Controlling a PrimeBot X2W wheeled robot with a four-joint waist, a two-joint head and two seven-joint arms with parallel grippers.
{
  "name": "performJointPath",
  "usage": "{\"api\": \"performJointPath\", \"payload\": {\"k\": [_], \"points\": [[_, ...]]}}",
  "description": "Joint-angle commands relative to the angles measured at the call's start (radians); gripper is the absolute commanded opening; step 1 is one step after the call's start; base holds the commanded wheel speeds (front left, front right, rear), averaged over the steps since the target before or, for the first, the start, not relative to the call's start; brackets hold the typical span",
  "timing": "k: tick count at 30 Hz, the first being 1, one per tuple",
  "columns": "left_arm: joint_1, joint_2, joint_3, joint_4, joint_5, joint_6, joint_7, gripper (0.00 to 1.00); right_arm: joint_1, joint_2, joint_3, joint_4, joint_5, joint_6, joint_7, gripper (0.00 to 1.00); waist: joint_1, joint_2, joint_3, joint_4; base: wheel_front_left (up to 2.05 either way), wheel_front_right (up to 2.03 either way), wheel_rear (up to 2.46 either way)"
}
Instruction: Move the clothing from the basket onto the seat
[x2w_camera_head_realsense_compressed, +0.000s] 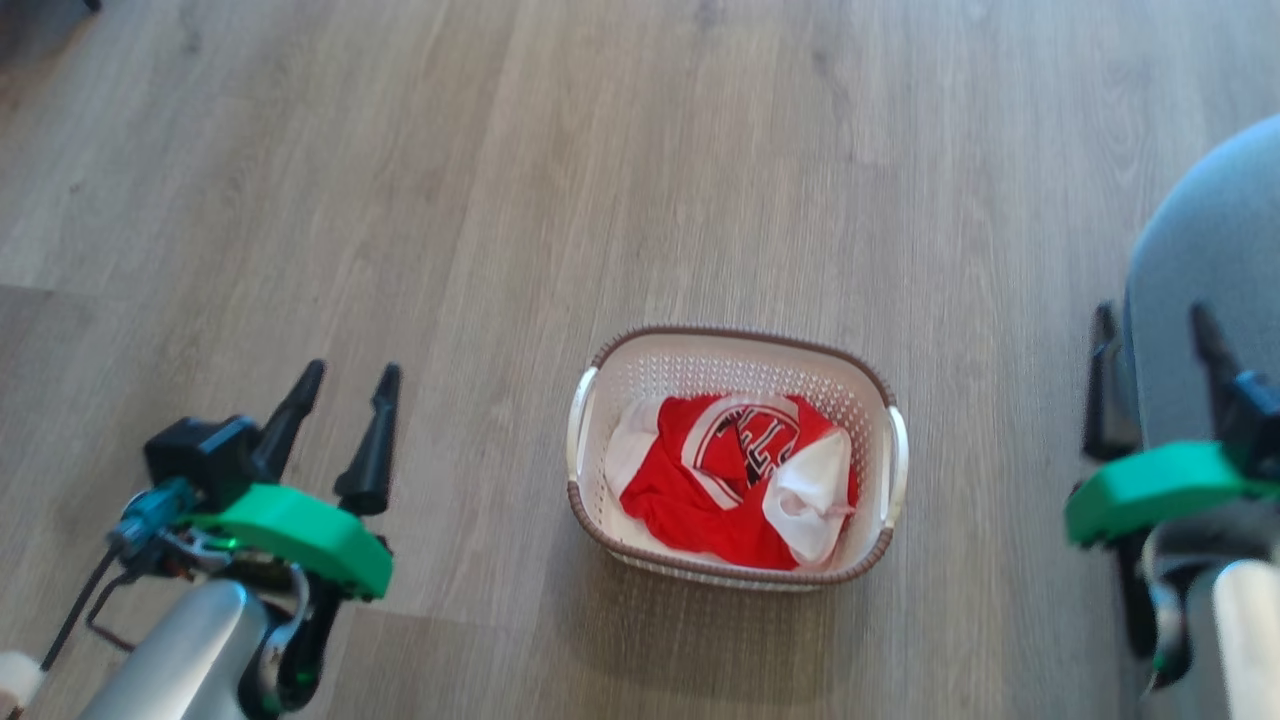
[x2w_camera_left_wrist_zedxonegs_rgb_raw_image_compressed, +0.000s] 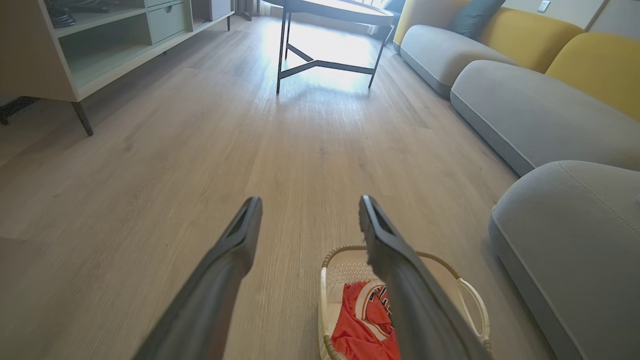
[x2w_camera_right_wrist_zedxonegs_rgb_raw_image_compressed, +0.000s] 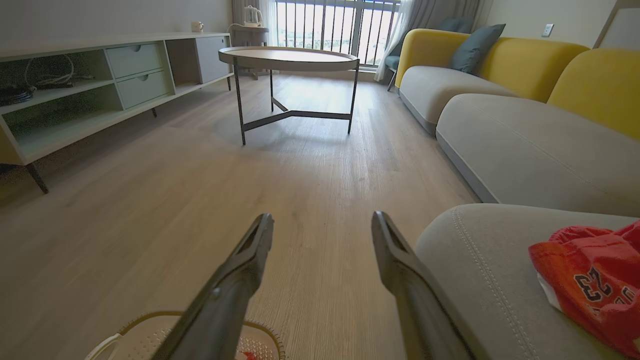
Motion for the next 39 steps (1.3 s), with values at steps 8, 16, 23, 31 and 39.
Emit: {"api": "performJointPath", "payload": {"k": [8,16,23,31,39], "points": [[0.067,-0.025,0.174,0.036,0.082,-0.045,-0.012,1.00,0.092,0.029,0.074,0.054,-0.007,0.007,-0.088,1.00,0.0001,-0.0001,-0.055,0.003,0.00,0.00,0.00],[0.124,-0.083,0.267,0.062,0.156,-0.101,-0.012,1.00,0.140,0.044,0.092,0.133,0.001,0.007,-0.154,1.00,0.0001,-0.0001,-0.071,-0.014,0.00,0.00,0.00],[0.134,-0.117,0.310,0.071,0.205,-0.137,-0.012,1.00,0.131,0.045,0.101,0.162,0.022,0.007,-0.173,1.00,0.0001,-0.0001,-0.075,-0.030,0.00,0.00,0.00],[0.131,-0.149,0.335,0.083,0.240,-0.169,-0.012,1.00,0.117,0.045,0.100,0.170,0.021,0.007,-0.182,1.00,0.0001,-0.0001,-0.062,-0.042,0.00,0.00,0.00],[0.079,-0.165,0.340,0.069,0.257,-0.198,-0.012,1.00,0.063,0.045,0.067,0.121,0.004,0.007,-0.191,1.00,0.0001,-0.0001,0.045,-0.059,0.00,0.00,0.00]]}}
